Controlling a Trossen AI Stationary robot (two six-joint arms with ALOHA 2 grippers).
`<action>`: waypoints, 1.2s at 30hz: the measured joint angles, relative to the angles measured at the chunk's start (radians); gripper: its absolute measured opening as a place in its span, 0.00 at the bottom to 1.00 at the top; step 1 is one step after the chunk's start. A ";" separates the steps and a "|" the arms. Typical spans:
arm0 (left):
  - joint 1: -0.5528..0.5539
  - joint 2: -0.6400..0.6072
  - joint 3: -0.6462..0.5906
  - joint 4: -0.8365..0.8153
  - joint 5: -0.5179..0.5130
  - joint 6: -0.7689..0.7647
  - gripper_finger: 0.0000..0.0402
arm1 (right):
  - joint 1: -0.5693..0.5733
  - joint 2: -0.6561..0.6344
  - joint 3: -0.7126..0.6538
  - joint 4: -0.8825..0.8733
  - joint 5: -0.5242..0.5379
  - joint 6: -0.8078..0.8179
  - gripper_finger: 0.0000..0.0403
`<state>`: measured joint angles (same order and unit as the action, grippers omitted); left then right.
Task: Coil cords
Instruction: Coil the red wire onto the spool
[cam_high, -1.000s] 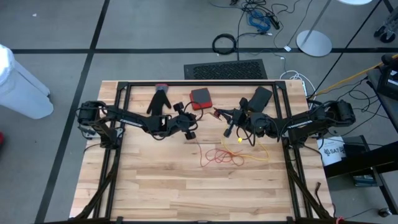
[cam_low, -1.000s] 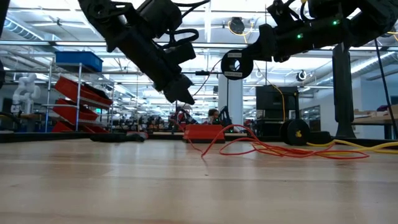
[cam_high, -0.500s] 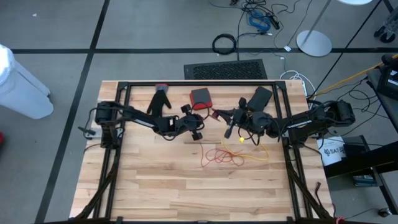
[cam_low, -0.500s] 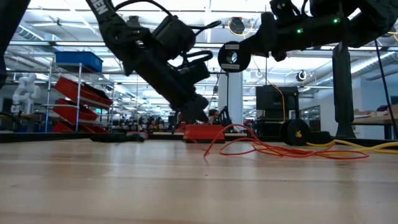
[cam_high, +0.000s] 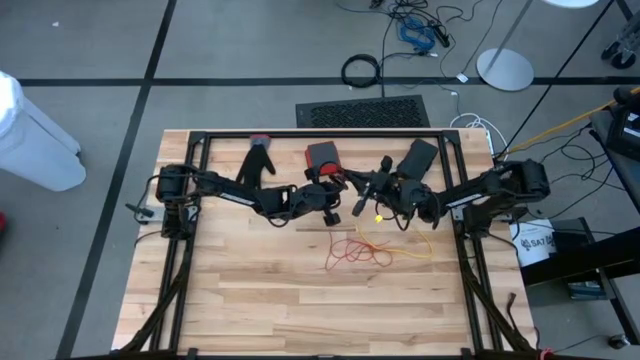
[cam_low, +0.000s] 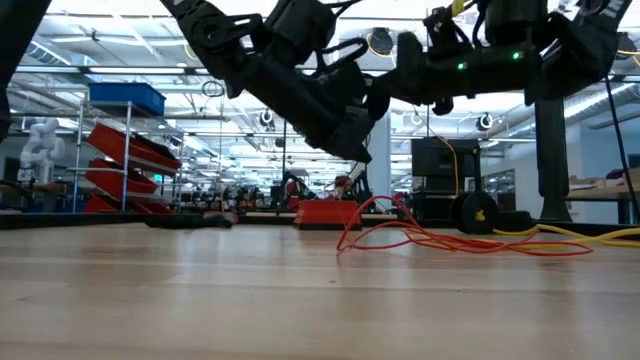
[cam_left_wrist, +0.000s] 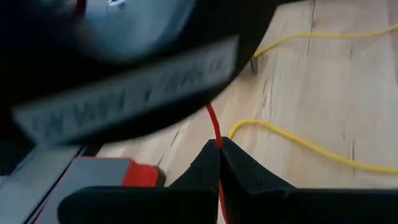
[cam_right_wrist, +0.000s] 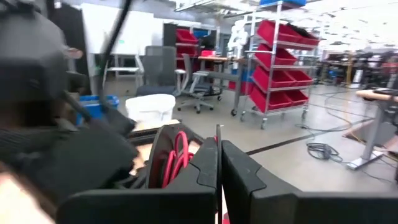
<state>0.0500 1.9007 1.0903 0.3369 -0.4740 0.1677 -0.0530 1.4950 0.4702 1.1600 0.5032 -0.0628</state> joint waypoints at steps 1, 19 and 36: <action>-0.002 0.000 0.006 0.000 0.000 0.000 0.00 | 0.000 0.017 0.000 0.026 0.004 0.000 0.00; -0.046 0.000 0.031 -0.027 -0.028 0.012 0.00 | -0.012 0.192 0.075 0.033 0.121 -0.053 0.00; -0.051 -0.136 0.030 -0.175 -0.109 0.085 0.00 | -0.013 0.188 0.074 -0.037 0.081 -0.135 0.00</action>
<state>-0.0010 1.7647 1.1202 0.1615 -0.5827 0.2523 -0.0662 1.6827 0.5442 1.1231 0.5846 -0.1978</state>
